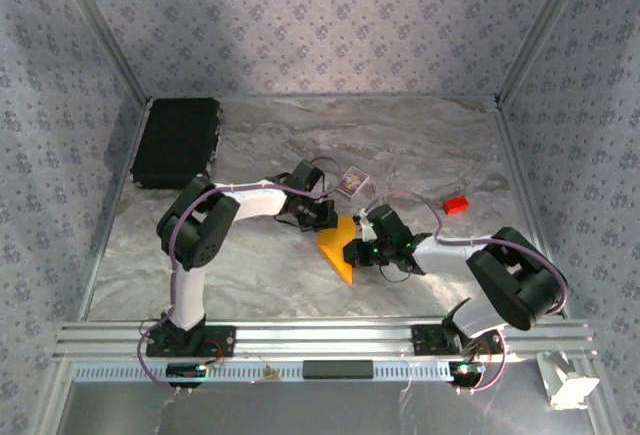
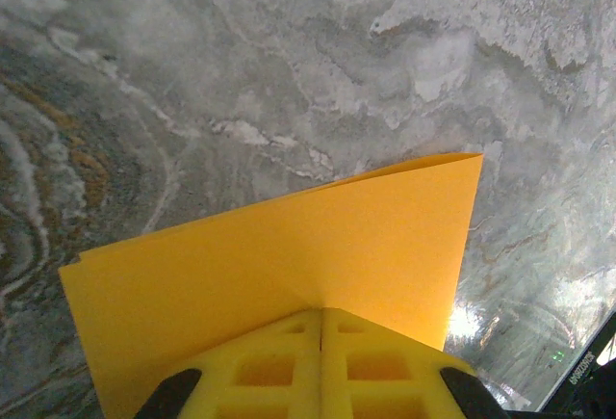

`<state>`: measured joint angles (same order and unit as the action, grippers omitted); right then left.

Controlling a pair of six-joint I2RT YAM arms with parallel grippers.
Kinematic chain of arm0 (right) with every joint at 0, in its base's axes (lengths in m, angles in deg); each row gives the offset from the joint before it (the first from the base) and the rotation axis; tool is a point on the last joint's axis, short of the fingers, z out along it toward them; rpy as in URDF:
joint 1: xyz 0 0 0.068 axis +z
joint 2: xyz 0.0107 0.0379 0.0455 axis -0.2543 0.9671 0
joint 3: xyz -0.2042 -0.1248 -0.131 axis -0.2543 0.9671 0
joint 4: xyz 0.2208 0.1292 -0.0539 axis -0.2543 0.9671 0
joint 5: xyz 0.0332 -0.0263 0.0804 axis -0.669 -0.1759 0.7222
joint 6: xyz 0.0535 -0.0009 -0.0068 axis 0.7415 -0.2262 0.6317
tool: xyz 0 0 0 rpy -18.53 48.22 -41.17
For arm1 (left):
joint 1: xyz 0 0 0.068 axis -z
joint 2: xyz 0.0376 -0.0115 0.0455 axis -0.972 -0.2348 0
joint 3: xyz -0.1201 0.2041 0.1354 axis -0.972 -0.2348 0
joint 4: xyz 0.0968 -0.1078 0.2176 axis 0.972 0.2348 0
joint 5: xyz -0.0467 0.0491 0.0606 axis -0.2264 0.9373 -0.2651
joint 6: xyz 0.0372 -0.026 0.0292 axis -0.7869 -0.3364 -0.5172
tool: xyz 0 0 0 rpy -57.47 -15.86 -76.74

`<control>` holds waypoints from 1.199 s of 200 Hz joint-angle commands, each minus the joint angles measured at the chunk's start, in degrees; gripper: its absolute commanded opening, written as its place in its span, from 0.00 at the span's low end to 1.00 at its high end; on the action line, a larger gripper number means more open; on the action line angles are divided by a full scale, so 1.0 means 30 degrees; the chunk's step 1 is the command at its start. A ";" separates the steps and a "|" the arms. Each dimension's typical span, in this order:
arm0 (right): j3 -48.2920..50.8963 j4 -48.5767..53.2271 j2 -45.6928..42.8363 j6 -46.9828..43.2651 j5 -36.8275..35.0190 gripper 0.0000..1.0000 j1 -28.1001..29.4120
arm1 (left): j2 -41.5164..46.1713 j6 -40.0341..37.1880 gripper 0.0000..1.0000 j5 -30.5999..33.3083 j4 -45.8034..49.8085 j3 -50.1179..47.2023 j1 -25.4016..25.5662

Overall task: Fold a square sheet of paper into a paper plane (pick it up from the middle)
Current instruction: Third fold the triangle at the center of the table.

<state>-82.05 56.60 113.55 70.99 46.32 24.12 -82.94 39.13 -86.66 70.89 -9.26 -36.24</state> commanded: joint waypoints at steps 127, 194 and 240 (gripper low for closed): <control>0.0083 0.1034 -0.0843 -0.0208 -0.0529 0.01 -0.0144 | -0.0589 -0.0039 0.06 0.1170 0.1353 -0.0515 0.0254; 0.0052 0.0694 -0.0078 -0.0218 -0.0544 0.01 -0.0118 | -0.0622 -0.0051 0.06 0.1083 0.1312 -0.0491 0.0251; 0.0005 0.0821 0.0183 -0.0318 -0.0515 0.01 -0.0120 | -0.0567 -0.0023 0.06 0.1088 0.1317 -0.0433 0.0232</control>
<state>-82.01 58.41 113.16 70.99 45.66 24.01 -82.94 39.11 -86.31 70.91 -9.26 -36.17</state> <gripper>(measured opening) 0.051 0.058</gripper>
